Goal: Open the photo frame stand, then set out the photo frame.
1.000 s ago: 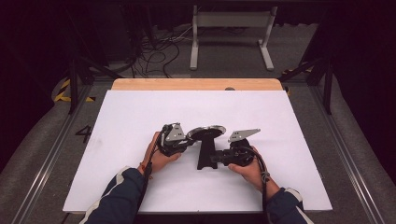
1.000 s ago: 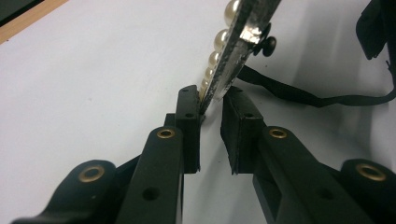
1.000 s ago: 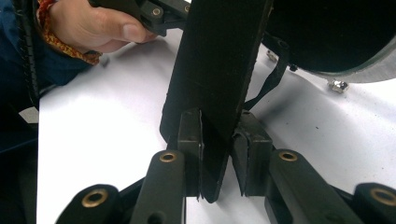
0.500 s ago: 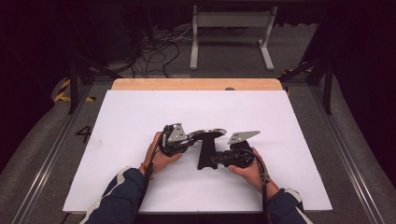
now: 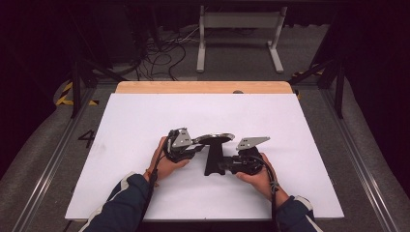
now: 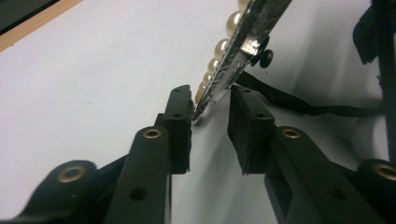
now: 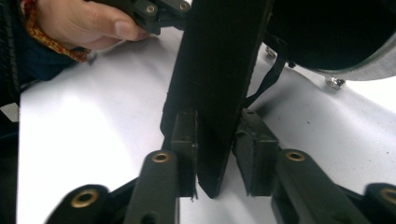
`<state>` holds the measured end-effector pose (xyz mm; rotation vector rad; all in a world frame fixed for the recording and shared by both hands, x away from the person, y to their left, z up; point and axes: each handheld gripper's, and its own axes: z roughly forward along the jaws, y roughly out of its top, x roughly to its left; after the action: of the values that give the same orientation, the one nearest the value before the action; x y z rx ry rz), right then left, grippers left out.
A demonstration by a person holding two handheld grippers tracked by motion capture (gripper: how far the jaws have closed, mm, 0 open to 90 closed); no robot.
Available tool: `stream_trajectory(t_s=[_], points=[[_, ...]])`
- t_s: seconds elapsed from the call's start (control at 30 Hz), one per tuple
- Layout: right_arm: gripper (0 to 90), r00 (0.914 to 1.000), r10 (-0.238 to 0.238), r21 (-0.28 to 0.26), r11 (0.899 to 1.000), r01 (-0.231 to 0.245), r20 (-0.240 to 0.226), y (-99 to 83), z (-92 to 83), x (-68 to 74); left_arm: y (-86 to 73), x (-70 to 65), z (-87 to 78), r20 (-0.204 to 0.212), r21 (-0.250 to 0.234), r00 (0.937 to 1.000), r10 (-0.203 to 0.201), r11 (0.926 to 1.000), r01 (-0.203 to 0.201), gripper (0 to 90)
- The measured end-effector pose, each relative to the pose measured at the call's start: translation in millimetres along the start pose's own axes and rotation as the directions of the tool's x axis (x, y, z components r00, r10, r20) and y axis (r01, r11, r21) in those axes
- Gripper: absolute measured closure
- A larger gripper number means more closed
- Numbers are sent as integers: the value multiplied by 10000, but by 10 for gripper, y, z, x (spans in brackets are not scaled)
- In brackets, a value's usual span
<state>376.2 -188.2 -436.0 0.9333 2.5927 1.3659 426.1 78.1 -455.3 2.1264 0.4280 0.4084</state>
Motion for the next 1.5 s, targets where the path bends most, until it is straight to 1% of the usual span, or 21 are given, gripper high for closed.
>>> stream_trajectory(t_s=[0.07,0.1,0.17,0.23,0.3,0.37,0.5,0.63,0.67,0.7,0.77,0.83,0.87,0.9,0.93,1.0,1.07,1.13,1.23,1.43,1.5], points=[[639,9998,-12,-44,10000,13,214,5,-25,14,4,-15,-33,-7,126,9994,341,9993,-341,662],[622,9993,-48,-88,9999,51,360,12,-52,25,7,-29,-52,-211,233,9973,709,9972,-705,658],[595,9978,-134,-219,9997,148,649,32,-103,50,8,-37,-92,-324,357,9942,1028,9942,-1017,632],[577,9946,-266,-280,9992,295,1002,60,-162,82,4,-23,-133,-386,352,9943,994,9946,-981,590],[557,9896,-464,-344,9981,516,1361,76,-215,122,-5,7,-180,-274,306,9958,869,9958,-861,561],[561,9862,-554,-509,9967,640,1558,79,-264,160,-9,33,-217,-259,181,9964,811,9966,-806,534],[652,9811,-806,-686,9932,939,1760,91,-331,223,-3,49,-237,-367,270,9971,667,9975,-657,427],[739,9790,-765,-1080,9893,981,1888,132,-406,302,33,46,-279,-367,81,9981,502,9987,-499,388],[757,9760,-845,-1141,9875,1090,2009,143,-420,325,43,48,-296,-296,8,9987,411,9992,-411,386],[768,9740,-903,-1205,9858,1171,2079,152,-433,349,56,54,-308,-213,-62,9990,384,9992,-385,388],[820,9720,-997,-1344,9823,1301,2128,153,-449,388,86,57,-337,-175,-244,9993,324,9992,-328,443],[877,9705,-1033,-1434,9802,1366,2179,145,-454,422,122,53,-350,-34,-326,9992,409,9986,-410,555],[900,9690,-1058,-1477,9789,1409,2233,140,-450,442,134,43,-345,50,-408,9991,415,9983,-412,584],[900,9686,-1083,-1480,9785,1436,2240,138,-433,459,140,38,-344,266,-571,9991,337,9979,-322,573],[900,9688,-1069,-1460,9791,1417,2234,137,-414,476,147,30,-335,328,-631,9991,270,9977,-249,558],[900,9672,-1137,-1417,9787,1483,2272,136,-364,509,164,19,-308,115,-416,9996,274,9988,-269,517],[900,9664,-1124,-1441,9784,1482,2313,141,-310,536,162,20,-281,174,-447,9998,96,9990,-88,506],[900,9660,-1123,-1442,9783,1486,2330,143,-245,557,166,12,-260,173,-373,9997,186,9991,-179,545],[900,9620,-1120,-1273,9809,1472,2490,140,-121,587,172,0,-245,313,-364,9992,259,9990,-248,650],[900,9630,-1074,-1202,9828,1405,2471,120,-4,607,168,2,-208,312,-241,9991,282,9993,-275,685],[900,9634,-979,-1280,9828,1330,2497,117,39,626,165,10,-211,287,-241,9993,243,9994,-236,722]])
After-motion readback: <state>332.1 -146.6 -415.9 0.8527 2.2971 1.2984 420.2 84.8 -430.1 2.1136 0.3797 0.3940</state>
